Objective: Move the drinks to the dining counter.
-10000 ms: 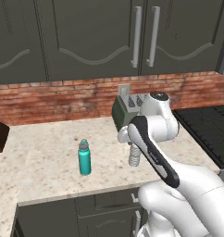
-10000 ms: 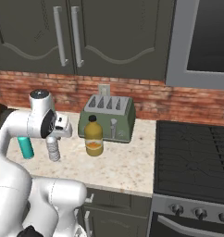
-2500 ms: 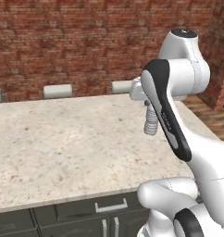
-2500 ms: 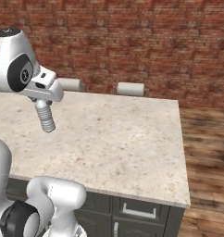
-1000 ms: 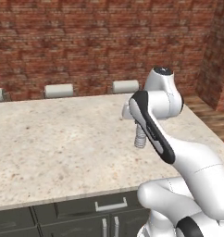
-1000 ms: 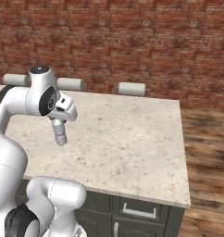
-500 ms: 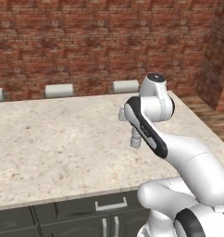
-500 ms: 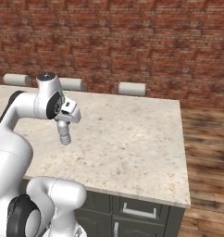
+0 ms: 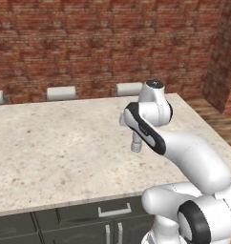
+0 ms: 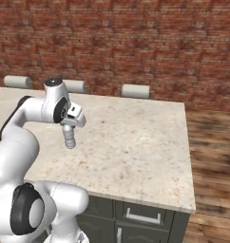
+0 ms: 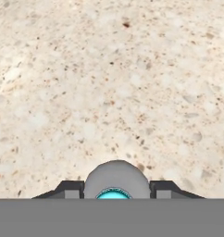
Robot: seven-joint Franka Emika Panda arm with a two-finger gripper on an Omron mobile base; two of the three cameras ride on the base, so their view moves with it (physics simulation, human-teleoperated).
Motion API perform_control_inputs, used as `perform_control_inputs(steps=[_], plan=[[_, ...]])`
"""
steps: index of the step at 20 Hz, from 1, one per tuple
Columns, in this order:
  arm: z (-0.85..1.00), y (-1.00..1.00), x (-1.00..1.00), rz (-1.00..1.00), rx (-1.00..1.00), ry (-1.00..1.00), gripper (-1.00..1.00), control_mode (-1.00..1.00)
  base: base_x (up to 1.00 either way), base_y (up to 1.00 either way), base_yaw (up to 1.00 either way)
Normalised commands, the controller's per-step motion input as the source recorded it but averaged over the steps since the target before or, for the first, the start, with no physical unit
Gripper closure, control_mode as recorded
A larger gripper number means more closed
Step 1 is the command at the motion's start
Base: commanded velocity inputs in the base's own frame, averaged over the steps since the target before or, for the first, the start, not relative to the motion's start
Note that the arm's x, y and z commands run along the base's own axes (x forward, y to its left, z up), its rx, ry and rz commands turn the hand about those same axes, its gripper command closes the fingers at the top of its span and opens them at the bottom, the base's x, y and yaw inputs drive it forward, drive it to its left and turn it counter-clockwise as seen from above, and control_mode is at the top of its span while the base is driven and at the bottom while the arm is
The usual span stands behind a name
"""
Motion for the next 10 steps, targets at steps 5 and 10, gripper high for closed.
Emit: perform_control_inputs(steps=[5, 10], plan=[[-0.13, 0.0, 0.18, 0.0, 0.0, 0.04, 1.0, -1.0, 0.0, 0.0, 0.0], [-0.16, 0.01, 0.17, 0.0, 0.0, 0.0, 1.0, -1.0, 0.0, 0.0, 0.0]])
